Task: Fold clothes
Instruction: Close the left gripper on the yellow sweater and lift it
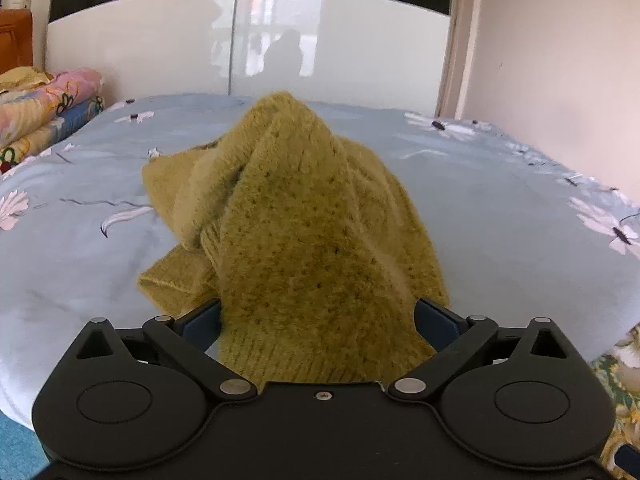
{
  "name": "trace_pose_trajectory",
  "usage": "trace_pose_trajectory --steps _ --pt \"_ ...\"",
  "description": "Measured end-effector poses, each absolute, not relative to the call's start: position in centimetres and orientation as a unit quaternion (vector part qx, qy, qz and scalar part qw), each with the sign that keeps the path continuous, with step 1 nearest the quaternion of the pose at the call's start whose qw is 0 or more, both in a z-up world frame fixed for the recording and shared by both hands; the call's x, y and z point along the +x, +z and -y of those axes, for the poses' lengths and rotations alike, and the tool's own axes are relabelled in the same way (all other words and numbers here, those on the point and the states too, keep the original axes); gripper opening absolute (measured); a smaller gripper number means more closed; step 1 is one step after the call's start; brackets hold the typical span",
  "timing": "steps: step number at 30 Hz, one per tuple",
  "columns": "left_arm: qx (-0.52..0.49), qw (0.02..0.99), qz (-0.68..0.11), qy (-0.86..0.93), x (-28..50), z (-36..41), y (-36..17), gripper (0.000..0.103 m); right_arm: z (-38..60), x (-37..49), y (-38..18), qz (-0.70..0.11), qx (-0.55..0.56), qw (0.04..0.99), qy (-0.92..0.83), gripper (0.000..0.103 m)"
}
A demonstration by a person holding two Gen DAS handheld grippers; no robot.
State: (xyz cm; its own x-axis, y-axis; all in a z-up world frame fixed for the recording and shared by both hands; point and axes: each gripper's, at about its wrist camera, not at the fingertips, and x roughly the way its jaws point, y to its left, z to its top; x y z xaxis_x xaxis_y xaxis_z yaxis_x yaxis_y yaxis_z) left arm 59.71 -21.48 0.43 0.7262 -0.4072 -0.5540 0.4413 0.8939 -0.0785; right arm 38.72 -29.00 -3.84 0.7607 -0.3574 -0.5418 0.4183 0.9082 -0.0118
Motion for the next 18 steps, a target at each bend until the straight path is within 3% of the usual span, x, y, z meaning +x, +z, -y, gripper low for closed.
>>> trace_pose_trajectory --steps 6,14,18 --pt "0.038 0.927 -0.307 -0.211 60.5 22.5 -0.4 0.083 29.4 38.4 -3.7 -0.274 0.065 0.937 -0.208 0.103" --pt "0.042 0.935 -0.293 -0.196 59.6 22.8 -0.6 0.043 29.7 38.3 -3.6 -0.275 0.073 0.936 -0.208 0.103" --pt "0.05 0.937 -0.283 -0.197 59.3 22.9 -0.4 0.029 29.7 38.3 -3.6 -0.275 0.074 0.936 -0.208 0.103"
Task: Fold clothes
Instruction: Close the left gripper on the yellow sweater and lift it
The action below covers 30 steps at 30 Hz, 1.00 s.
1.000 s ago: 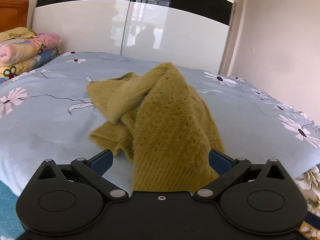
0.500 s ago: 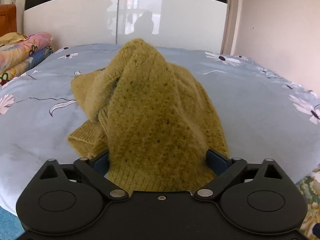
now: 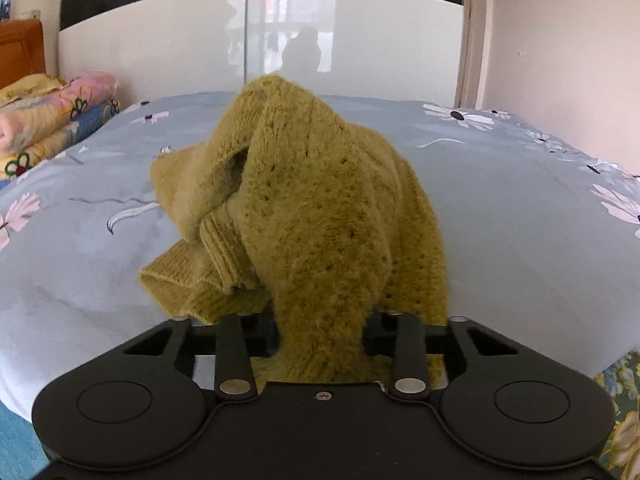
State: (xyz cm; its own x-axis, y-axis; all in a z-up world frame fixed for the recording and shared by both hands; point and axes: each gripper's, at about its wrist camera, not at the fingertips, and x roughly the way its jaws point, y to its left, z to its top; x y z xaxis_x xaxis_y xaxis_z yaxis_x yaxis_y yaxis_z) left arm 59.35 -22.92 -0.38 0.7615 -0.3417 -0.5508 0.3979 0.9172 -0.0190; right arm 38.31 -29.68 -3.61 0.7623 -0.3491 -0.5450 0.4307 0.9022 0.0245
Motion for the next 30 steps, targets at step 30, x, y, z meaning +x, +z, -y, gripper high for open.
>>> trace_pose_trajectory --steps 30 --pt "-0.055 0.946 -0.275 -0.16 54.0 12.6 4.2 0.017 28.5 38.5 -3.4 -0.273 0.05 0.94 -0.2 0.103"
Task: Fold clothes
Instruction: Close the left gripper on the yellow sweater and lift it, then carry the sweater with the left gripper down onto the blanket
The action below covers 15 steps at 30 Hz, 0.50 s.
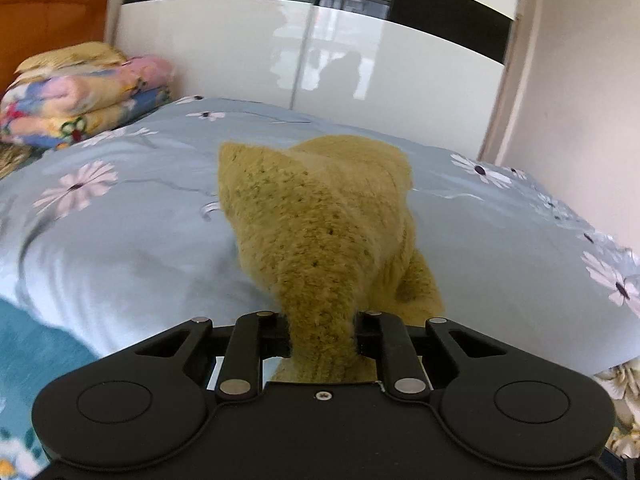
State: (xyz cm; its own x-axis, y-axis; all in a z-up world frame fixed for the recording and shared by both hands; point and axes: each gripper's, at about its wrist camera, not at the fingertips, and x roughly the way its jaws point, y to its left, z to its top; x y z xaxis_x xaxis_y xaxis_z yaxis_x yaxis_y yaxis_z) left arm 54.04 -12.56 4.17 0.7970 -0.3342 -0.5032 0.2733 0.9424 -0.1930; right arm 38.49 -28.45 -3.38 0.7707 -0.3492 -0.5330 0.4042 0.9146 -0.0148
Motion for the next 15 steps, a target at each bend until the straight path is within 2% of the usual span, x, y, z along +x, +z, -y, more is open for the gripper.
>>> trace_pose_trajectory --steps 15 --pt "-0.109 0.943 -0.288 -0.128 45.7 5.3 4.1 0.014 27.4 38.5 -2.7 -0.265 0.033 0.944 -0.191 0.103"
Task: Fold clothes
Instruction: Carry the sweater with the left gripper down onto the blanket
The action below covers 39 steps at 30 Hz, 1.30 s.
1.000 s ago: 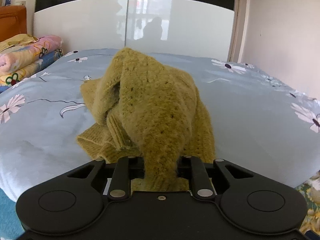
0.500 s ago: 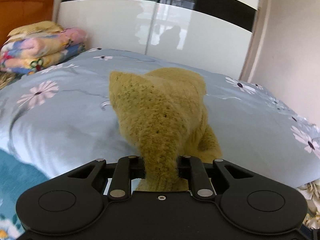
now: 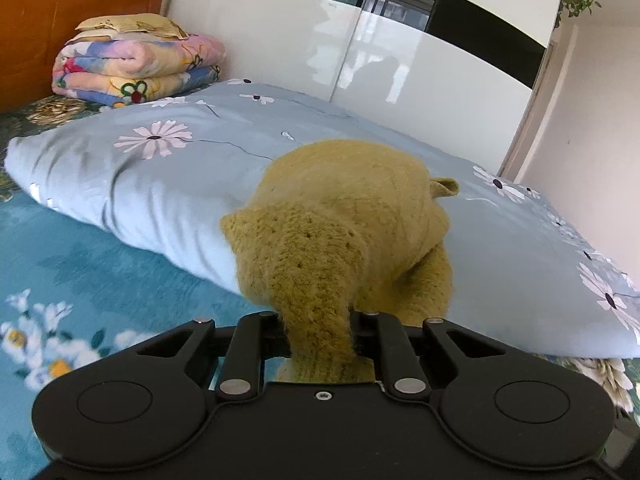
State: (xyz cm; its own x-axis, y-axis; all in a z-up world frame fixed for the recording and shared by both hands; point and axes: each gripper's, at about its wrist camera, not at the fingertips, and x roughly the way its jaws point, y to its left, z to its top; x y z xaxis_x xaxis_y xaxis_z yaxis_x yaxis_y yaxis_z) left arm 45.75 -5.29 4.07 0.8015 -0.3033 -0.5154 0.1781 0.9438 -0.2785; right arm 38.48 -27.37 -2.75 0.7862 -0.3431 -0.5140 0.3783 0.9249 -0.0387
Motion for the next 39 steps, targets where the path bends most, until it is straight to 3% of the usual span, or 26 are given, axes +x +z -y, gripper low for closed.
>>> trace_pose_trajectory --steps 21,39 --pt "-0.151 0.929 -0.336 -0.028 28.3 -7.0 2.7 0.013 21.6 37.6 0.5 -0.209 -0.036 0.966 -0.147 0.103" --pt "-0.222 0.92 -0.321 0.028 12.3 -13.8 1.8 0.013 16.9 29.2 1.9 -0.319 -0.043 0.945 -0.054 0.103"
